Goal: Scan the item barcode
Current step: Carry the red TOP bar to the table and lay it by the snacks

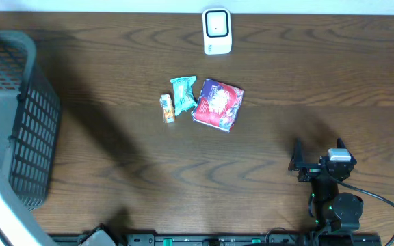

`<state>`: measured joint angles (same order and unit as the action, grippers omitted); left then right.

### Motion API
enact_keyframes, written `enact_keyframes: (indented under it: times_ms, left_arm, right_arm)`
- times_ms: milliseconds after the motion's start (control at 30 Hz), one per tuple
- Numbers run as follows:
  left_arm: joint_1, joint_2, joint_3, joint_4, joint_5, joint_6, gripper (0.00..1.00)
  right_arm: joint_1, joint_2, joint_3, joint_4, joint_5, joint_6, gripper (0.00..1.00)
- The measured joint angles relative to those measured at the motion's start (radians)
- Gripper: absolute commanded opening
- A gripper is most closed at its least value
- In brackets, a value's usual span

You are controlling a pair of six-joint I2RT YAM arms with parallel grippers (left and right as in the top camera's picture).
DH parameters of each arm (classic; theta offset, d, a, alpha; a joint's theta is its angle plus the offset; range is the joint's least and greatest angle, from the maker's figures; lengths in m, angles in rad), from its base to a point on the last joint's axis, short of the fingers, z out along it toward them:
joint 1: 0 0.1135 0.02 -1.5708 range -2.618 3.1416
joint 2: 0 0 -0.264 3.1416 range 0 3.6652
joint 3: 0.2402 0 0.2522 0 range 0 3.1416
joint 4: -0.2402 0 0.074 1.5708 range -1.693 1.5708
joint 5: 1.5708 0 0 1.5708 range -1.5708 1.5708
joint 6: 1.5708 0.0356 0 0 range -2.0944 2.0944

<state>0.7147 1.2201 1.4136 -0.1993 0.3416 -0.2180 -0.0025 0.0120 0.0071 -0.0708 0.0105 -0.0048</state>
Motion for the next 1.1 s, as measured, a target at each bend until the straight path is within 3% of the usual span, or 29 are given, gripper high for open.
enact_keyframes:
  times_ms: [133,300,500,767,800,867,967,1033,1100]
  left_arm:
    - [-0.159,-0.076,0.005,-0.032,0.152,-0.118,0.07]
    - [-0.48,-0.014,0.0,-0.234,0.213,-0.147,0.07]
    - [-0.808,0.159,-0.014,-0.447,0.068,-0.144,0.07]
    - [-1.014,0.431,-0.014,-0.44,-0.067,-0.143,0.08]
    - [-1.02,0.455,-0.014,-0.44,-0.078,-0.144,0.13]
    - [-1.024,0.502,-0.014,-0.439,-0.097,-0.136,0.42]
    - [-1.019,0.537,-0.015,-0.439,-0.116,-0.136,0.72]
    - [-1.016,0.539,-0.015,-0.437,-0.124,-0.136,0.81]
    - [-1.01,0.529,-0.015,-0.432,-0.13,-0.137,0.83]
  right_arm:
    - [0.0,0.0,0.0,0.0,0.0,0.0,0.99]
    - [0.0,0.0,0.0,0.0,0.0,0.0,0.99]
    - [0.0,0.0,0.0,0.0,0.0,0.0,0.99]
    - [0.0,0.0,0.0,0.0,0.0,0.0,0.99]
    - [0.0,0.0,0.0,0.0,0.0,0.0,0.99]
    - [0.0,0.0,0.0,0.0,0.0,0.0,0.99]
    - [0.0,0.0,0.0,0.0,0.0,0.0,0.99]
    - [0.0,0.0,0.0,0.0,0.0,0.0,0.99]
    - [0.0,0.0,0.0,0.0,0.0,0.0,0.99]
